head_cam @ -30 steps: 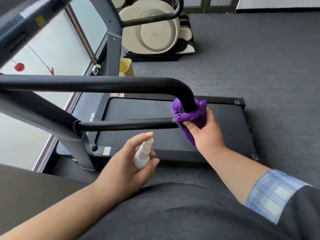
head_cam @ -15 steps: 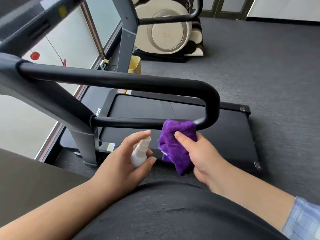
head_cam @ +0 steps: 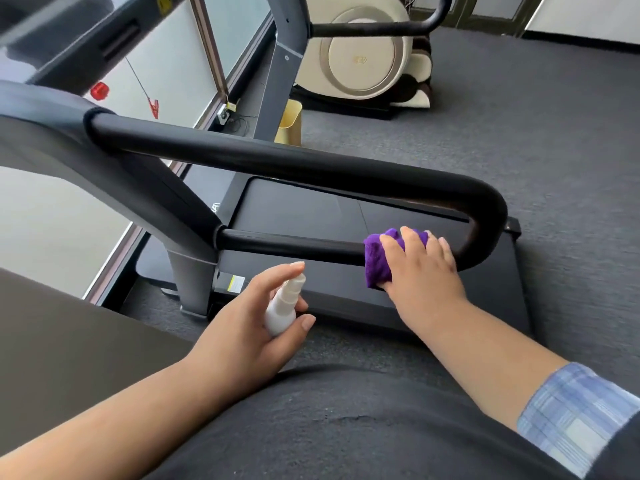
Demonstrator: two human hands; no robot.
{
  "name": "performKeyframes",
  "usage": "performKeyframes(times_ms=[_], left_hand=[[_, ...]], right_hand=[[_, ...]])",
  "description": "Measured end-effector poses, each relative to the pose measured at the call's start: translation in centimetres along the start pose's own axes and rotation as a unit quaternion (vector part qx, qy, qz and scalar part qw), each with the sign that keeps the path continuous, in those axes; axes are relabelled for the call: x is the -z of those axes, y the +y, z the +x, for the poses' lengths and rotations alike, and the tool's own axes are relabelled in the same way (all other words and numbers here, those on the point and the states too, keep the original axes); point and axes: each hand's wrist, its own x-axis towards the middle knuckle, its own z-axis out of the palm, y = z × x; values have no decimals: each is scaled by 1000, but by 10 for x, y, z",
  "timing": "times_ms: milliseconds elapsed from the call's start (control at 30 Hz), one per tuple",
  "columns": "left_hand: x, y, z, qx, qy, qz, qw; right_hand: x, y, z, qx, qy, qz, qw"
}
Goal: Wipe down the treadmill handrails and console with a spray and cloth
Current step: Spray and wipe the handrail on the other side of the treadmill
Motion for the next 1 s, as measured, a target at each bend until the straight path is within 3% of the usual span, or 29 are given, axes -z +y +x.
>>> performKeyframes(times_ms=[267, 700, 800, 1000], left_hand=[[13, -20, -6, 37, 8, -1, 999], [78, -79, -14, 72, 0, 21, 997], [89, -95, -5, 68, -29, 7, 997], [86, -105, 35, 14, -119, -33, 992]], right_hand=[[13, -41, 39, 92, 24, 8, 995], [18, -227, 107, 161, 46, 70, 983], [17, -251, 117, 139, 42, 88, 986], [16, -229, 105, 169, 20, 118, 978]])
